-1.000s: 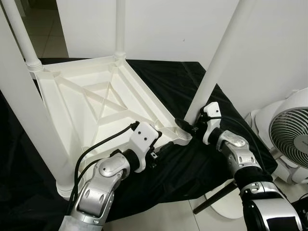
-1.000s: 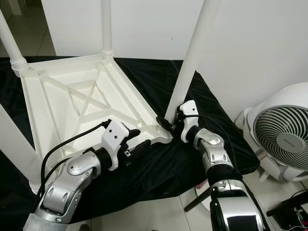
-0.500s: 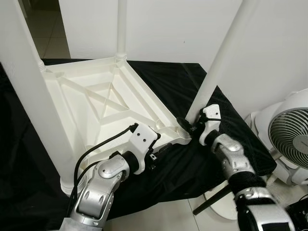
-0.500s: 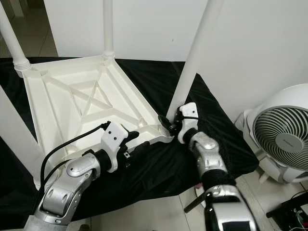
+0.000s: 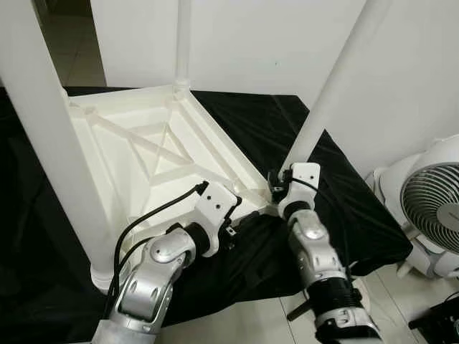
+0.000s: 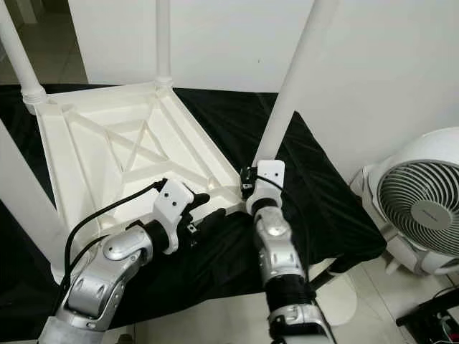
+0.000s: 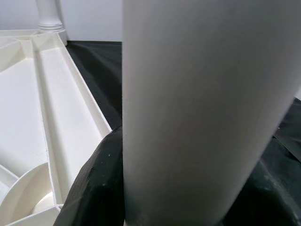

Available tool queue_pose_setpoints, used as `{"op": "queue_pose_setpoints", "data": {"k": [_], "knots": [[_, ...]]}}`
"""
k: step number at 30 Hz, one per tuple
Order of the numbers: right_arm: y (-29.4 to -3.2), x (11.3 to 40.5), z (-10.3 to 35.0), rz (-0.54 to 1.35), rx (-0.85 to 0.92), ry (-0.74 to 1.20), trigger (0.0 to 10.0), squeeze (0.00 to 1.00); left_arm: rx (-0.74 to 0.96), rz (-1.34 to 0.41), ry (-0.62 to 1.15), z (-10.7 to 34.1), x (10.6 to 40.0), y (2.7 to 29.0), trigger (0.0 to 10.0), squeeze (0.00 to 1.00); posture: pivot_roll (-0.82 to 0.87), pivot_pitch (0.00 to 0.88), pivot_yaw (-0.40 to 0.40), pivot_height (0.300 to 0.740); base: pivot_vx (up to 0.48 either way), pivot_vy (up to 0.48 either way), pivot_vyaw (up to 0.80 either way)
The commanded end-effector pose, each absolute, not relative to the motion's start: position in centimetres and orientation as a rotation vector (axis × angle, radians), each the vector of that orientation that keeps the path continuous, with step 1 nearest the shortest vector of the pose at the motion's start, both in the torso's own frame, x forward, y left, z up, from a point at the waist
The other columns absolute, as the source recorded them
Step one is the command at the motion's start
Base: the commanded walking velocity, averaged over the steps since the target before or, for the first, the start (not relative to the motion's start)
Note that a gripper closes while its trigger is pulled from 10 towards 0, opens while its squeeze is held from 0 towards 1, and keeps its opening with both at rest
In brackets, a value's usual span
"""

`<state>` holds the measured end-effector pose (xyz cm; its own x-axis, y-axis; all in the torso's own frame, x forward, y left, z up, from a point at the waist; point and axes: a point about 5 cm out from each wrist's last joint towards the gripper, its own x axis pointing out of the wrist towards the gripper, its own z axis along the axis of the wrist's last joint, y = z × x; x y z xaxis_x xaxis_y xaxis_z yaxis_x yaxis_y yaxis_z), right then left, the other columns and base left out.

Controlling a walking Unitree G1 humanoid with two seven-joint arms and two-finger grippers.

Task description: Building children table

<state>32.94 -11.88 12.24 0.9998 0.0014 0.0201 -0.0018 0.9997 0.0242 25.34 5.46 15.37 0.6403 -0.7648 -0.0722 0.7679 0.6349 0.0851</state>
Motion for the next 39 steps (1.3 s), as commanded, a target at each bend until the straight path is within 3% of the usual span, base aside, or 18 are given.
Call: {"op": "queue_pose_setpoints", "data": {"k": [1,7,8,9,22,23,28,39], "knots": [[-11.9,32.6,10.9,-0.012,-0.045,0.052,0.0,0.0,0.104,-0.821,0.028,15.3,25.6,5.4,10.0,0.0,0.14,0.0,-0.132,0.74,0.0,0.0,0.0],[-10.9,32.5,11.4,0.05,-0.012,0.024,0.0,0.0,0.103,-0.811,0.019,15.4,25.8,5.4,10.0,0.0,0.15,0.0,-0.13,0.74,0.0,0.0,0.0],[-10.9,32.5,11.4,0.048,-0.007,0.026,5.0,0.0,0.104,-0.81,0.018,15.4,25.8,5.5,10.0,0.0,0.15,0.0,-0.13,0.74,0.0,0.0,0.0],[-10.8,32.4,11.4,0.045,-0.004,0.027,10.0,1.0,0.104,-0.809,0.018,15.4,25.8,5.5,10.0,0.0,0.16,0.0,-0.13,0.74,0.0,0.0,0.0],[-12.6,31.3,12.1,0.016,-0.043,-0.048,10.0,1.0,0.116,-0.793,0.023,15.1,26.2,6.0,10.0,0.0,0.15,0.0,-0.125,0.74,0.0,0.0,0.0],[-13.1,30.9,12.3,0.019,-0.028,-0.078,10.0,0.0,0.118,-0.793,0.026,15.1,26.1,6.0,10.0,0.0,0.15,0.0,-0.118,0.74,0.0,0.0,0.0],[-15.4,28.7,13.5,0.025,0.065,-0.208,10.0,0.0,0.164,-0.816,0.042,14.4,25.8,6.1,10.0,0.0,0.14,0.0,-0.105,0.74,0.0,0.0,0.0],[-16.4,24.9,12.7,0.159,0.056,-0.203,10.0,0.0,0.195,-0.855,0.081,13.6,25.3,6.7,10.0,0.0,0.11,0.0,-0.069,0.74,0.0,0.0,0.0]]}}
